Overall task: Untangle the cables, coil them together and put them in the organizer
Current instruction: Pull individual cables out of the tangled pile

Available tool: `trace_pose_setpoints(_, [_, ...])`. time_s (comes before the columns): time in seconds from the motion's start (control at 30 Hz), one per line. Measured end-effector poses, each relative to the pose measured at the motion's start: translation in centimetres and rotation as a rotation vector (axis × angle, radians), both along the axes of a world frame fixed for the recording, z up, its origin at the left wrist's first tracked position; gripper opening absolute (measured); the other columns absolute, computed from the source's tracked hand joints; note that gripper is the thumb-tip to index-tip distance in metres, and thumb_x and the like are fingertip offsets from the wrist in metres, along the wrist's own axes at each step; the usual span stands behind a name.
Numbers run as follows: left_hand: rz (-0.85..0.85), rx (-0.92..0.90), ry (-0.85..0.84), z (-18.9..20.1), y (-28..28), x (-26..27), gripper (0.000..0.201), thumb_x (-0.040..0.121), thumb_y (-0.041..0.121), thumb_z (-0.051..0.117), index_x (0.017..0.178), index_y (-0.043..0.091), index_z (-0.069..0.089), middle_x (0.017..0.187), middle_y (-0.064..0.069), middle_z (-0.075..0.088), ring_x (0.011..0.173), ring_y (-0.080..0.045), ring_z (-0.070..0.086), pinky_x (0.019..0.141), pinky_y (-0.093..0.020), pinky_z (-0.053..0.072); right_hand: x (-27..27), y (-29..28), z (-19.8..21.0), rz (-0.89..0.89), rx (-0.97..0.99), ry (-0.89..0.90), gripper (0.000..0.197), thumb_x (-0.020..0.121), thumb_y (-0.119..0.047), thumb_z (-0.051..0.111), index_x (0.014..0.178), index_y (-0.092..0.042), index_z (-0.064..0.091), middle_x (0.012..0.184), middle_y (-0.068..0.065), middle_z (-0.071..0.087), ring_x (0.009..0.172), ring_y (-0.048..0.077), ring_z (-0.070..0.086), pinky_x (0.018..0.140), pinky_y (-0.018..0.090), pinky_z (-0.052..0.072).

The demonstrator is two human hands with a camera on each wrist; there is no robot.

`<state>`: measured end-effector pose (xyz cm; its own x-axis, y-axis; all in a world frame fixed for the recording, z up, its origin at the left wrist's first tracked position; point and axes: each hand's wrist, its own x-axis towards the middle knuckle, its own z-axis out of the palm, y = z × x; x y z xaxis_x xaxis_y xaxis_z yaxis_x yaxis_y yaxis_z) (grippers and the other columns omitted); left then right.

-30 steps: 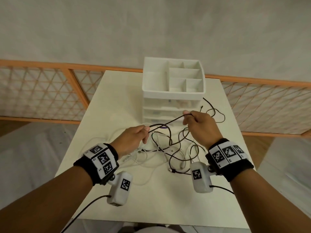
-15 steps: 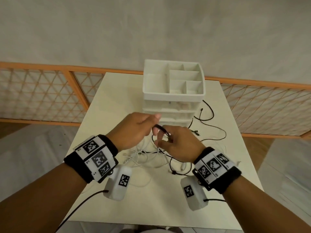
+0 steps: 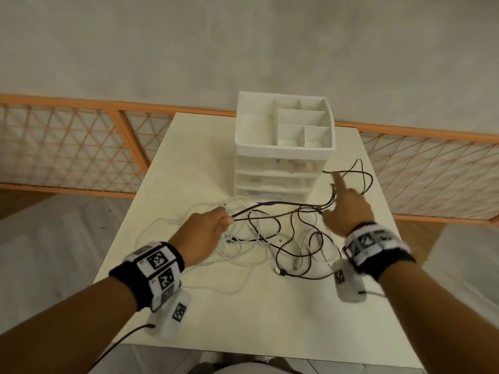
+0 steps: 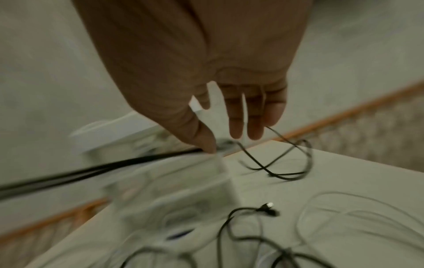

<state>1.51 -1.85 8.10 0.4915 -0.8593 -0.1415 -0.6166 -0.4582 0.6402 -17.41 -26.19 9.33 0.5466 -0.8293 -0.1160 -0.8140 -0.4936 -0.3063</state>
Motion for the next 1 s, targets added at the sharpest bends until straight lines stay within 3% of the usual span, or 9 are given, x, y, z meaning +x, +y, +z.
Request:
trace_pose_setpoints(0.1, [-0.037,-0.082,0.12,0.7,-1.1,-1.2,0.026,0.105,0.031,0.041,0.089,0.014,0.053,0.065,0.002,0.052,0.058,-0.014,0.045,0.06,-0.031,0.038,1.5,6.4,-1.4,0.277,0.087,-0.025,0.092,0.078,-0.035,0.062,0.15,-0.052,0.007,0.08,-0.006,0.067,0.079,0.021,0.064,0.074,0.036,0.056])
trace_pose_setpoints(0.17, [-0.111,-0.118,0.209,1.6,-1.5,-1.9,0.024,0.104,0.028,0.045,0.085,0.019,0.058,0.064,0.005,0.052,0.06,-0.013,0.046,0.062,-0.029,0.04,2.5,8.9,-3.2,0.374,0.246,-0.09,0.067,0.081,-0.046,0.062,0.139,-0.054,0.03,0.062,-0.009,0.065,0.066,0.013,0.063,0.067,0.03,0.054])
trace_pose_setpoints(0.27, [-0.19,-0.043,0.268,1.6,-1.0,-1.7,0.025,0.101,0.021,0.05,0.086,0.022,0.069,0.06,0.009,0.057,0.058,-0.005,0.05,0.061,-0.018,0.041,2.8,6.6,-4.1,0.198,0.264,-0.103,0.009,0.088,-0.04,0.065,0.092,-0.032,0.067,0.073,-0.009,0.064,0.082,0.021,0.066,0.069,0.027,0.047])
trace_pose_setpoints(0.33, [-0.209,0.137,0.232,0.8,-0.2,-1.3,0.027,0.101,0.017,0.047,0.09,0.019,0.072,0.064,0.009,0.063,0.056,0.003,0.054,0.058,-0.011,0.04,1.9,4.4,-3.6,0.007,0.204,-0.199,0.013,0.087,-0.035,0.071,0.082,-0.023,0.069,0.07,-0.01,0.058,0.076,0.018,0.061,0.065,0.022,0.041])
trace_pose_setpoints(0.43, [-0.159,0.355,0.189,-2.3,1.1,-1.1,0.027,0.1,0.01,0.043,0.082,0.012,0.063,0.083,0.002,0.069,0.089,-0.005,0.068,0.078,-0.022,0.051,1.4,4.6,-3.4,-0.093,0.079,-0.484,0.02,0.088,-0.024,0.071,0.108,-0.023,0.071,0.074,-0.007,0.065,0.081,0.021,0.067,0.072,0.02,0.046])
trace_pose_setpoints(0.57, [0.137,0.348,0.104,-4.8,2.1,-1.1,0.032,0.105,0.021,0.034,0.099,0.004,0.061,0.119,-0.015,0.067,0.109,-0.032,0.061,0.092,-0.036,0.047,2.3,9.0,-6.1,0.193,0.205,-0.261,0.092,0.087,-0.025,0.07,0.154,-0.046,0.01,0.114,0.005,0.07,0.085,0.023,0.07,0.087,0.035,0.056])
trace_pose_setpoints(0.8, [0.34,0.087,0.293,-3.5,2.4,0.5,0.045,0.101,0.044,0.041,0.071,0.013,0.055,0.091,-0.021,0.071,0.077,-0.039,0.063,0.066,-0.036,0.044,4.7,15.1,-9.4,0.617,0.255,-0.012,0.052,0.087,-0.021,0.064,0.137,-0.03,0.05,0.139,-0.006,0.057,0.106,0.022,0.064,0.095,0.036,0.051])
trace_pose_setpoints(0.9, [0.275,0.036,0.387,-3.1,2.1,-0.8,0.036,0.103,0.04,0.04,0.089,0.016,0.064,0.094,0.003,0.075,0.058,-0.019,0.057,0.052,-0.025,0.038,6.6,15.5,-10.2,0.603,0.261,0.104,0.029,0.091,-0.02,0.06,0.119,-0.025,0.065,0.109,0.003,0.067,0.104,0.028,0.064,0.084,0.033,0.05])
trace_pose_setpoints(1.0, [0.259,0.043,0.334,-3.1,2.0,-1.5,0.037,0.105,0.041,0.036,0.09,0.016,0.06,0.08,0.005,0.07,0.058,-0.017,0.055,0.056,-0.025,0.039,7.0,14.3,-7.0,0.514,0.243,-0.173,0.024,0.092,-0.031,0.065,0.075,-0.015,0.07,0.067,0.0,0.063,0.067,0.02,0.058,0.067,0.03,0.045])
